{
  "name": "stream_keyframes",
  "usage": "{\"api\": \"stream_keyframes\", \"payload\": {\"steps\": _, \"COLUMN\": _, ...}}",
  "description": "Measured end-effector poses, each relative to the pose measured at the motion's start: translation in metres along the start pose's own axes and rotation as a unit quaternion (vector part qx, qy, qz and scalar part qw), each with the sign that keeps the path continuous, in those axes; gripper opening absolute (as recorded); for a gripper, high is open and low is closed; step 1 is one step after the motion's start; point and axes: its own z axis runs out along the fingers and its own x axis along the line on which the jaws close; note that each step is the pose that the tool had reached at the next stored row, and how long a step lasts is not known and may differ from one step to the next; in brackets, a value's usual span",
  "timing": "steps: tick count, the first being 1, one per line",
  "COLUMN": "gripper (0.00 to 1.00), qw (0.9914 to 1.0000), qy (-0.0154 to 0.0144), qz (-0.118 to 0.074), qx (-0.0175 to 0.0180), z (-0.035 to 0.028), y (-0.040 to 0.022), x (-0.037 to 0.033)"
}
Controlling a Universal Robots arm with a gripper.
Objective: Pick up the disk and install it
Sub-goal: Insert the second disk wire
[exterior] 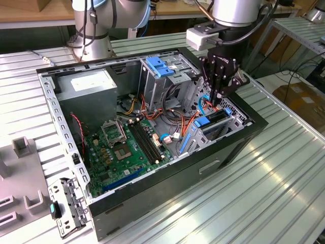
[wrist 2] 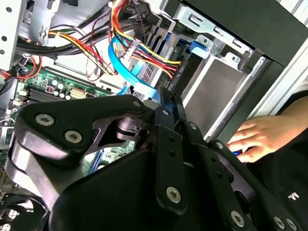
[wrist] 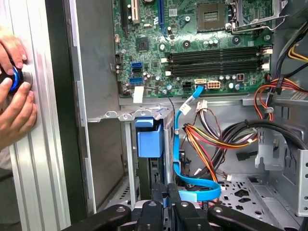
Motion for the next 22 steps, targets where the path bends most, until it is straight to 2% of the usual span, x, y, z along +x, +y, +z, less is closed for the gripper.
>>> {"api": "stream_keyframes", "payload": {"steps": 2, "gripper": 0.16, "qw": 0.99996, "qy": -0.0079, "qz": 0.002, "qx": 0.0033, "z": 0.0014, "y": 0.0018, "x": 0.0046}}
{"api": "stream_keyframes", "payload": {"steps": 3, "gripper": 0.16, "qw": 0.99994, "qy": -0.0097, "qz": 0.002, "qx": 0.0047, "z": 0.0017, "y": 0.0025, "x": 0.0057}}
{"api": "stream_keyframes", "payload": {"steps": 5, "gripper": 0.16, "qw": 0.99984, "qy": -0.0112, "qz": 0.003, "qx": 0.0137, "z": 0.0028, "y": 0.0063, "x": 0.0061}}
{"api": "stream_keyframes", "payload": {"steps": 7, "gripper": 0.16, "qw": 0.99957, "qy": -0.0121, "qz": 0.004, "qx": 0.0265, "z": 0.0044, "y": 0.0109, "x": 0.006}}
{"api": "stream_keyframes", "payload": {"steps": 8, "gripper": 0.16, "qw": 0.9995, "qy": -0.0124, "qz": 0.004, "qx": 0.0287, "z": 0.0049, "y": 0.0112, "x": 0.0059}}
{"api": "stream_keyframes", "payload": {"steps": 12, "gripper": 0.16, "qw": 0.99939, "qy": -0.0136, "qz": 0.005, "qx": 0.0317, "z": 0.0076, "y": 0.0116, "x": 0.0063}}
{"api": "stream_keyframes", "payload": {"steps": 15, "gripper": 0.16, "qw": 0.99927, "qy": -0.0161, "qz": 0.006, "qx": 0.0342, "z": 0.0105, "y": 0.012, "x": 0.0079}}
{"api": "stream_keyframes", "payload": {"steps": 18, "gripper": 0.16, "qw": 0.99902, "qy": -0.0262, "qz": 0.008, "qx": 0.0349, "z": 0.0141, "y": 0.0128, "x": 0.0125}}
{"api": "stream_keyframes", "payload": {"steps": 20, "gripper": 0.16, "qw": 0.99886, "qy": -0.0319, "qz": 0.009, "qx": 0.0346, "z": 0.0151, "y": 0.0128, "x": 0.0142}}
{"api": "stream_keyframes", "payload": {"steps": 21, "gripper": 0.16, "qw": 0.99872, "qy": -0.036, "qz": 0.009, "qx": 0.0343, "z": 0.0157, "y": 0.0128, "x": 0.0154}}
{"api": "stream_keyframes", "payload": {"steps": 22, "gripper": 0.16, "qw": 0.99864, "qy": -0.0381, "qz": 0.009, "qx": 0.0341, "z": 0.0161, "y": 0.0128, "x": 0.0161}}
